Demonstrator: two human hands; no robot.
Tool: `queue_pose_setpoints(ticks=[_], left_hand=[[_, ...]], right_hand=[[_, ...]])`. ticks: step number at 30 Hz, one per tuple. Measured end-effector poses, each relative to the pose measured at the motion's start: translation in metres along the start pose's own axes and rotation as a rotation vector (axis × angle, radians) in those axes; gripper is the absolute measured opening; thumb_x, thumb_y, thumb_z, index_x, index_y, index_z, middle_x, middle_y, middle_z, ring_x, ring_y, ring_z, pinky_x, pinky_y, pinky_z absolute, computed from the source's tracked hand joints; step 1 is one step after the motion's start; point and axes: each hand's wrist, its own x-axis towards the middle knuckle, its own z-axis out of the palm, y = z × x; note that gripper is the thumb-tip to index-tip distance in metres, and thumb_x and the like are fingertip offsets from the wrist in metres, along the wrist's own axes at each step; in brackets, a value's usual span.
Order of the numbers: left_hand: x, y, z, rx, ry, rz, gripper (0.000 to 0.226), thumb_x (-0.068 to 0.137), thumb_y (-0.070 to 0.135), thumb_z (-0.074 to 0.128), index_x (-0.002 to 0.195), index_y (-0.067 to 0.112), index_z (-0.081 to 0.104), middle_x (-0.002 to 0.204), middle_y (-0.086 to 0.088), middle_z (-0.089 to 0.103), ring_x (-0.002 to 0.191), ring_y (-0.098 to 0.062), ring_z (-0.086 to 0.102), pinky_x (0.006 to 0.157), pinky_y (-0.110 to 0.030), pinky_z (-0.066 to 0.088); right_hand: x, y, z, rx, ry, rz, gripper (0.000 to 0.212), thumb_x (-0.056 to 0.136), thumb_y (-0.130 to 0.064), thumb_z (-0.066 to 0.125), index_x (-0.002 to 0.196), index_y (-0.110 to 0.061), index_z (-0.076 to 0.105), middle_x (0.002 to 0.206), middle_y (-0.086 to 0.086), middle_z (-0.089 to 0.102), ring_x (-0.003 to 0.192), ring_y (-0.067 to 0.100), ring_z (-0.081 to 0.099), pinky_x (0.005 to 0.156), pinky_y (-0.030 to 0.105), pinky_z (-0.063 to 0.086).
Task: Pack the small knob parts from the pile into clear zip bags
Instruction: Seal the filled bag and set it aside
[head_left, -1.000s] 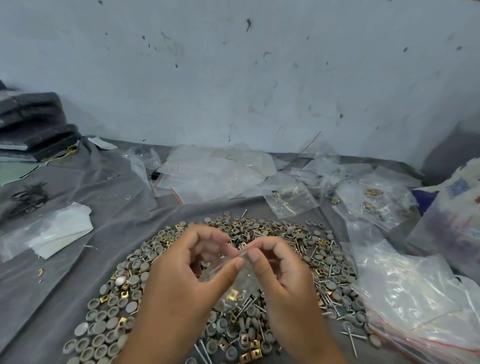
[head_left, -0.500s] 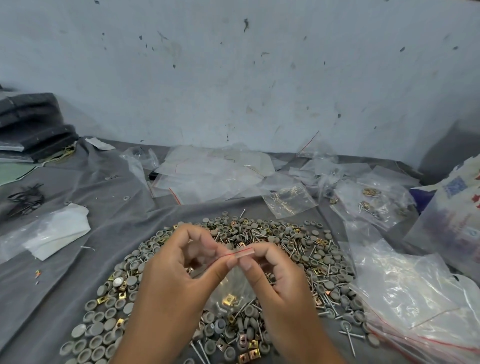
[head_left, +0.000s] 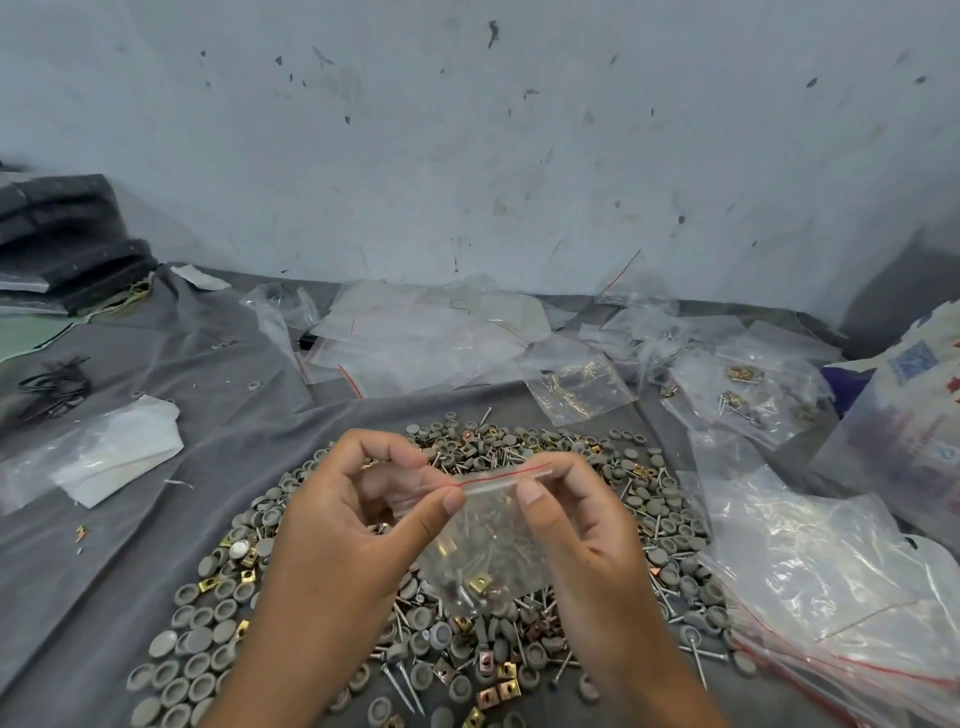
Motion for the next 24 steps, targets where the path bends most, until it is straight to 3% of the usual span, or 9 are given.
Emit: queue_pose_setpoints(ticks=[7,11,15,17,22,24], left_hand=[[-0.0033,0.0047,0.0019,0.082,-0.018,-0.003,0.025,0.072,0.043,0.075,0.081,0.035,0.053,0.091,-0.002,0.076,0.084,-0.023,0.073,0.079,-0.059,0.056],[-0.0035,0.0051,0.0027,0.08,-0.028,0.005,0.028,0.071,0.043,0.077,0.087,0.035,0.055,0.092,0.001,0.077,0.085,-0.019,0.073,0.079,-0.053,0.057],[-0.0039,0.0025,0.0012,0.062,-0.048,0.007,0.032,0.071,0.035,0.081,0.09,0.033,0.056,0.091,-0.002,0.077,0.084,-0.019,0.074,0.077,-0.042,0.056],[-0.0035,0.0015,0.0005,0.07,-0.054,0.013,0.029,0.075,0.032,0.081,0.09,0.03,0.056,0.09,-0.004,0.076,0.084,-0.021,0.073,0.077,-0.044,0.056],[-0.0045,0.0008,0.0019,0.129,-0.094,0.055,0.027,0.078,0.037,0.076,0.084,0.031,0.05,0.09,0.0,0.075,0.083,-0.016,0.072,0.072,-0.029,0.057],[-0.0044,0.0009,0.003,0.127,-0.094,0.047,0.028,0.079,0.039,0.077,0.084,0.033,0.05,0.091,0.001,0.075,0.086,-0.016,0.073,0.073,-0.031,0.057]], right_hand=[[-0.0004,0.0021,0.0022,-0.103,-0.013,0.006,0.026,0.091,-0.057,0.06,0.097,-0.033,0.07,0.088,-0.001,0.072,0.08,0.012,0.069,0.067,0.027,0.057],[-0.0009,0.0004,0.0041,-0.066,0.004,0.025,0.024,0.094,-0.055,0.061,0.096,-0.033,0.07,0.093,0.005,0.073,0.086,0.026,0.073,0.073,0.047,0.063],[-0.002,-0.0008,0.0051,-0.079,-0.011,-0.003,0.014,0.1,-0.041,0.059,0.099,-0.031,0.069,0.098,0.004,0.075,0.088,0.02,0.074,0.071,0.037,0.063],[-0.0032,0.0001,0.0057,-0.077,-0.013,-0.015,0.009,0.099,-0.038,0.061,0.101,-0.031,0.067,0.099,0.002,0.075,0.088,0.018,0.074,0.07,0.031,0.061],[-0.0043,0.0012,0.0065,-0.146,0.008,-0.059,0.015,0.089,-0.048,0.069,0.101,-0.04,0.065,0.101,-0.001,0.073,0.088,0.021,0.071,0.071,0.036,0.06],[-0.0039,0.0016,0.0065,-0.148,0.033,-0.085,0.017,0.087,-0.048,0.069,0.101,-0.042,0.063,0.101,-0.001,0.073,0.091,0.022,0.071,0.077,0.041,0.06]])
